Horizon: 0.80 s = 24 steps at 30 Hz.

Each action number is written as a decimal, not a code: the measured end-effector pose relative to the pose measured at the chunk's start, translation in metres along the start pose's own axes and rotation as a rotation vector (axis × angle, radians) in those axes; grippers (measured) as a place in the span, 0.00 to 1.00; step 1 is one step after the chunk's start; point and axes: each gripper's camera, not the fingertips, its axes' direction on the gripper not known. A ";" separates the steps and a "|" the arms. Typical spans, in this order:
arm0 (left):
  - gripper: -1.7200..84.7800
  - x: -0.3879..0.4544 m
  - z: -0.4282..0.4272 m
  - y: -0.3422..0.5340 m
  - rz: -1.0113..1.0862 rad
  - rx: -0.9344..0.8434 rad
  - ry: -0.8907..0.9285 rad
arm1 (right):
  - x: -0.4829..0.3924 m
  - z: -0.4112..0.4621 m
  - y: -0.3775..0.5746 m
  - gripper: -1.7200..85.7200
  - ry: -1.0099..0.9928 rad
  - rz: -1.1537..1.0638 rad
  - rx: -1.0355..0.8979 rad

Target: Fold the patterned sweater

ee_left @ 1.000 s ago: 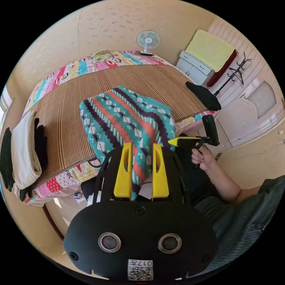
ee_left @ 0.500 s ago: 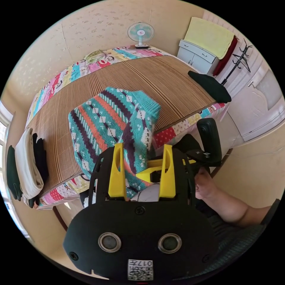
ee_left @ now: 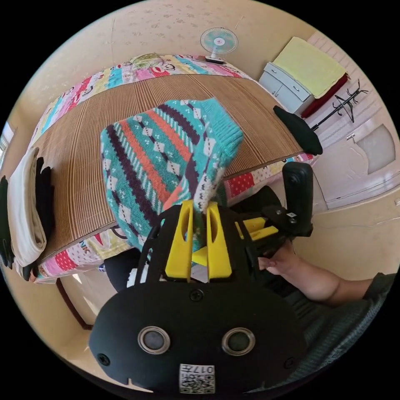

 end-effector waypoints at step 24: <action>0.07 -0.150 -0.386 0.175 1.015 1.158 1.355 | -0.185 -0.055 0.000 0.21 0.250 -0.456 0.129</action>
